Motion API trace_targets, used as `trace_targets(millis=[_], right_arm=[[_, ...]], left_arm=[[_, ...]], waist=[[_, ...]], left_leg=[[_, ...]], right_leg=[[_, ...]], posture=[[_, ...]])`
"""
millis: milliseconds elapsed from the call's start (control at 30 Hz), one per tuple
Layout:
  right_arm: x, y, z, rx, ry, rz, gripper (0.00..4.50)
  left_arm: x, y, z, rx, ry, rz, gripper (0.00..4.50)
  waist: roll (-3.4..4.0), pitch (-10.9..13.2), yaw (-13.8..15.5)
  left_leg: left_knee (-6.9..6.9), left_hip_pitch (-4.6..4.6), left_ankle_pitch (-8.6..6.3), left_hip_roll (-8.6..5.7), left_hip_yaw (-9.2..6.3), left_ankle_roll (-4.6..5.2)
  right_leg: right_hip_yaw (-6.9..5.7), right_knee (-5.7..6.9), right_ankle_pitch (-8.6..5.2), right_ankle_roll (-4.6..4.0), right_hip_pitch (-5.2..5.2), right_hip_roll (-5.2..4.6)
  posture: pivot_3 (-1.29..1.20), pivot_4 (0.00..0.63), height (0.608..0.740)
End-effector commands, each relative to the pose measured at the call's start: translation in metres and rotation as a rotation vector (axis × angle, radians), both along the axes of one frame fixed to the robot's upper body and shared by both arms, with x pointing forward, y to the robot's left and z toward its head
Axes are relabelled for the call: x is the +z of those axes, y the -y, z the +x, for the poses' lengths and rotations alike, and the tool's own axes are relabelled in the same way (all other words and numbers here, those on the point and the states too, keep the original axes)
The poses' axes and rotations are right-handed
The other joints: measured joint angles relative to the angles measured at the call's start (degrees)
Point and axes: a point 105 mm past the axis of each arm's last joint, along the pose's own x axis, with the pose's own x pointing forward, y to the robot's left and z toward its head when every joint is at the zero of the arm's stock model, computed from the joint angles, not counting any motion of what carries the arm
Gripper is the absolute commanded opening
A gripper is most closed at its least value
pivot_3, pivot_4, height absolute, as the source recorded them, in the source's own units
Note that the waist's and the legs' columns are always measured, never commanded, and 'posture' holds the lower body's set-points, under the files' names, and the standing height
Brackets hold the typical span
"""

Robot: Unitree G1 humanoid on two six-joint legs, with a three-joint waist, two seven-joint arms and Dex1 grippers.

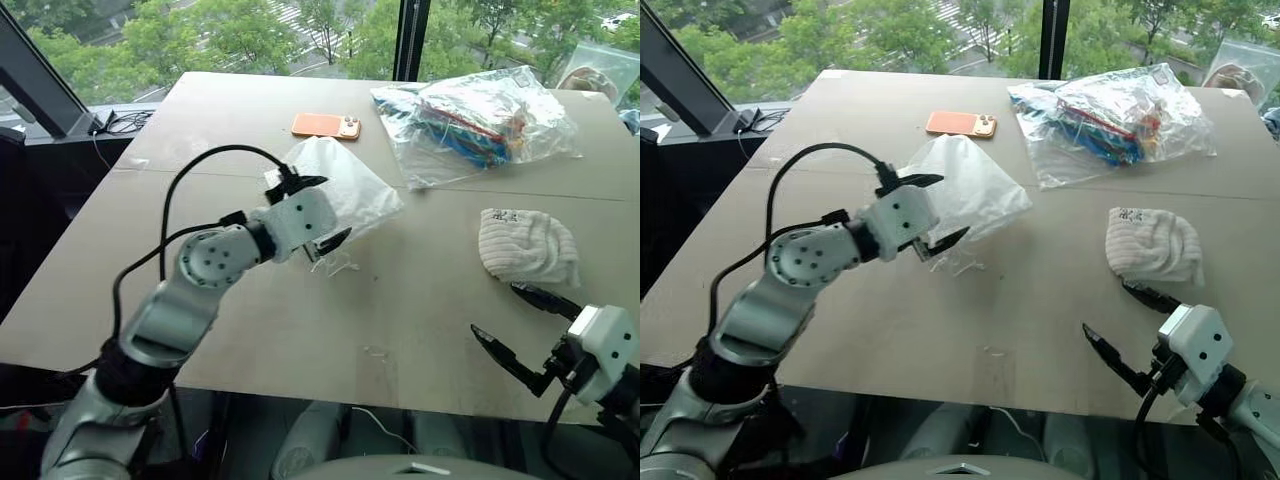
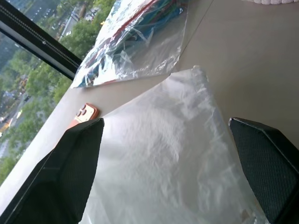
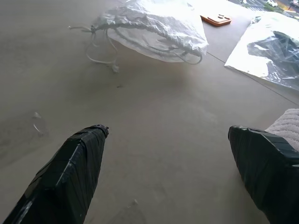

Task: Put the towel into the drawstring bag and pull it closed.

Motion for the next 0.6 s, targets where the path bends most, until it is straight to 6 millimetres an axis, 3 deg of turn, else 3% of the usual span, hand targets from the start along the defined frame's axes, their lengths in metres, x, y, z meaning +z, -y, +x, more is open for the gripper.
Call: trace_targets(millis=[33,200,367,533,600], right_arm=[[0.003,0.0,-0.005,0.009,0.022,-0.035,4.49],[0.0,0.001,-0.006,-0.001,0.019,-0.029,4.49],[-0.002,0.0,-0.006,-0.005,0.024,-0.032,4.49],[0.003,-0.001,-0.001,-0.035,0.046,-0.017,4.5],[0.004,0.0,0.001,-0.047,0.056,-0.015,4.5]], left_arm=[[-0.006,0.007,0.009,0.021,0.028,0.052,4.44],[-0.017,0.015,0.027,0.117,0.053,0.151,4.44],[-0.015,0.028,0.035,0.154,0.109,0.201,4.44],[-0.01,0.031,0.041,0.134,0.176,0.255,2.41],[-0.01,0.028,0.046,0.139,0.168,0.262,1.35]], waist=[[0.0,0.0,0.1],[-0.03,0.0,0.1],[-0.04,0.0,0.1],[-0.04,0.0,0.0],[-0.04,0.0,0.1]], left_leg=[[0.0,-0.01,0.0,0.0,-0.02,0.0],[0.09,-0.05,0.0,-0.01,-0.03,0.0],[0.14,-0.07,0.0,-0.01,-0.02,0.0],[0.17,-0.08,0.0,0.0,-0.02,0.0],[0.18,-0.08,0.0,0.0,-0.03,0.0]], right_leg=[[0.0,0.0,0.0,0.0,0.0,0.04],[0.01,0.04,0.01,0.01,-0.01,0.13],[0.0,0.07,0.01,0.03,-0.01,0.15],[0.0,0.1,0.01,0.03,-0.04,0.16],[0.0,0.1,0.01,0.03,-0.04,0.15]], posture=[[0.0,0.15,0.74],[0.0,0.15,0.74],[0.0,0.15,0.74],[0.0,0.15,0.74],[0.0,0.15,0.74]])
